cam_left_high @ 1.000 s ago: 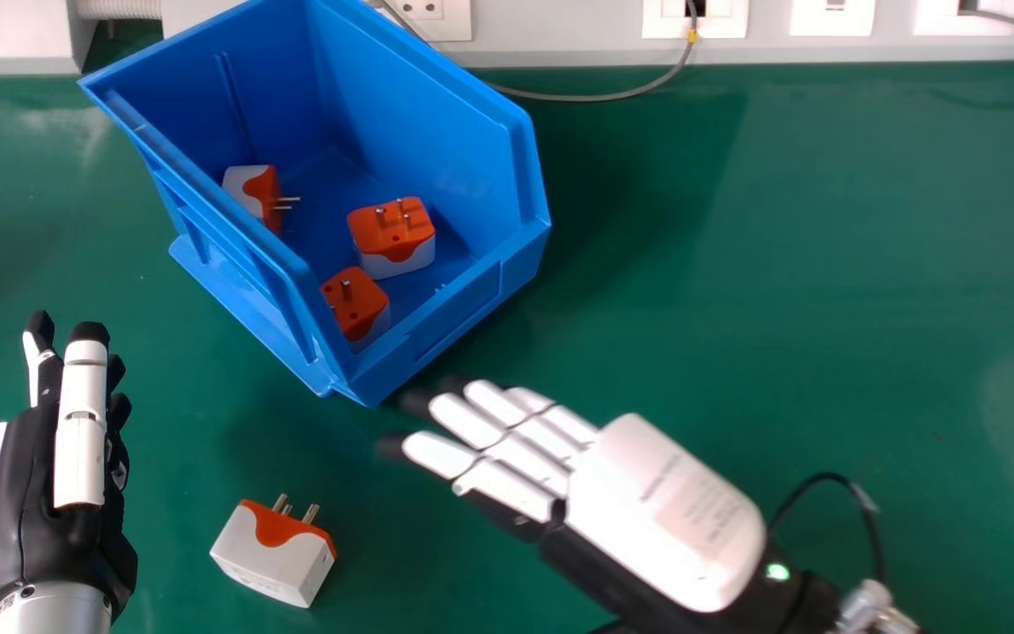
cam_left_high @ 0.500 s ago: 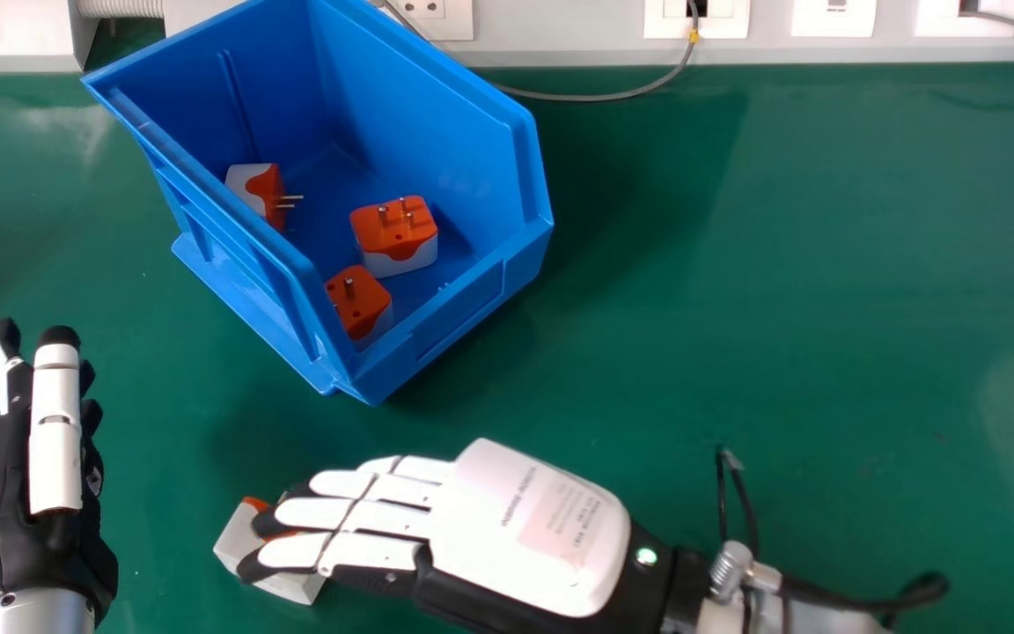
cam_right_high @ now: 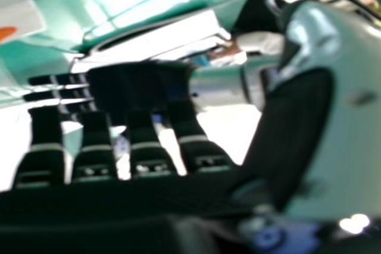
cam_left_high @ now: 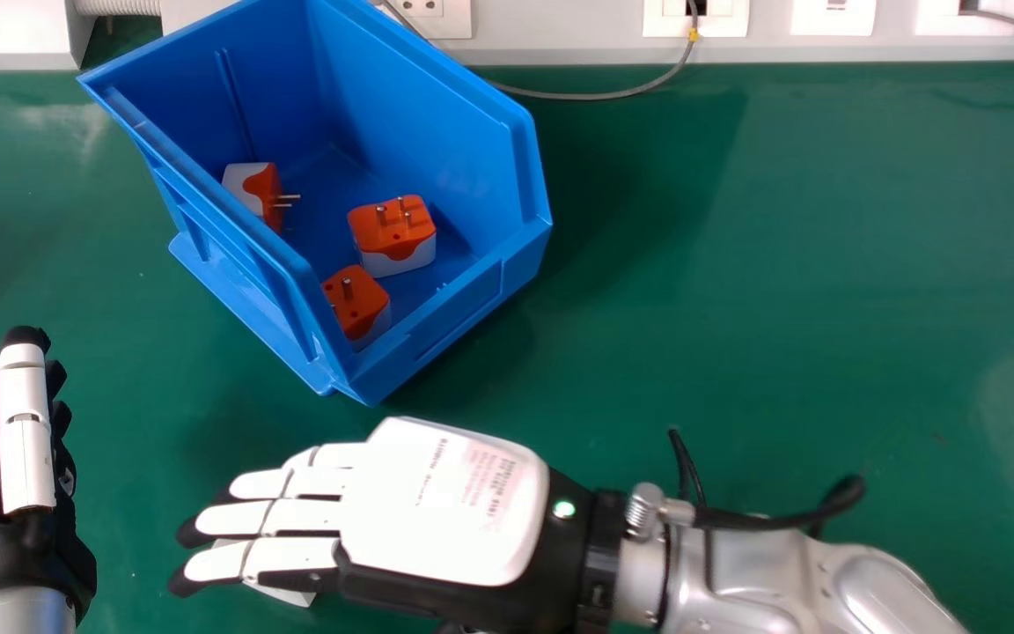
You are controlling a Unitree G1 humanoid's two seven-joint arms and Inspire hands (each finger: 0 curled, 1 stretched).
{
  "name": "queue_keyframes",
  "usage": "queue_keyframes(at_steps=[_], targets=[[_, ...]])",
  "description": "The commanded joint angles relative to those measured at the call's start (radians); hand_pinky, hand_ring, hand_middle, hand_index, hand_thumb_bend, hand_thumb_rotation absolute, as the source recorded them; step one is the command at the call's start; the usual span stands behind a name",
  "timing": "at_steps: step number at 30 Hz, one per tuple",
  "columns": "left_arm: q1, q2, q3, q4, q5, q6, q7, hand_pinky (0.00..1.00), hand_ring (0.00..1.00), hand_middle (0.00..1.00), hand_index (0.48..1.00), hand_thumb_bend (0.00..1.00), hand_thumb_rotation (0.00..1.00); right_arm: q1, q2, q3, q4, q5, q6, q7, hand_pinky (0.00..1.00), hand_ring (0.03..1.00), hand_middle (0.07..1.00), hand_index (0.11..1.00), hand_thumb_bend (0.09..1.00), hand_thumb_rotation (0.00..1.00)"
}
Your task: Pick all objects and put in blue box
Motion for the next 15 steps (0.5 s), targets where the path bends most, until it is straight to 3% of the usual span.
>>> queue_keyframes(at_steps=[1, 9, 15], targets=[[-0.003, -0.003, 0.000, -0.022, 0.005, -0.007, 0.008, 1.00, 0.97, 0.97, 0.972, 0.27, 0.91, -0.088, 0.040, 0.006, 0.035, -0.027, 0.003, -0.040, 0.79, 0.887, 0.899, 0.851, 0.383, 0.48], [0.008, -0.003, -0.014, -0.055, 0.007, 0.014, 0.018, 0.99, 0.97, 0.97, 0.971, 0.28, 0.91, -0.192, 0.072, 0.052, 0.094, -0.062, 0.093, 0.070, 0.85, 0.924, 0.931, 0.875, 0.392, 0.50], [0.012, 0.000, -0.019, -0.073, 0.006, 0.030, 0.018, 0.99, 0.97, 0.97, 0.970, 0.28, 0.91, -0.255, 0.100, 0.089, 0.106, -0.067, 0.176, 0.200, 0.94, 0.976, 0.978, 0.958, 0.398, 0.52]])
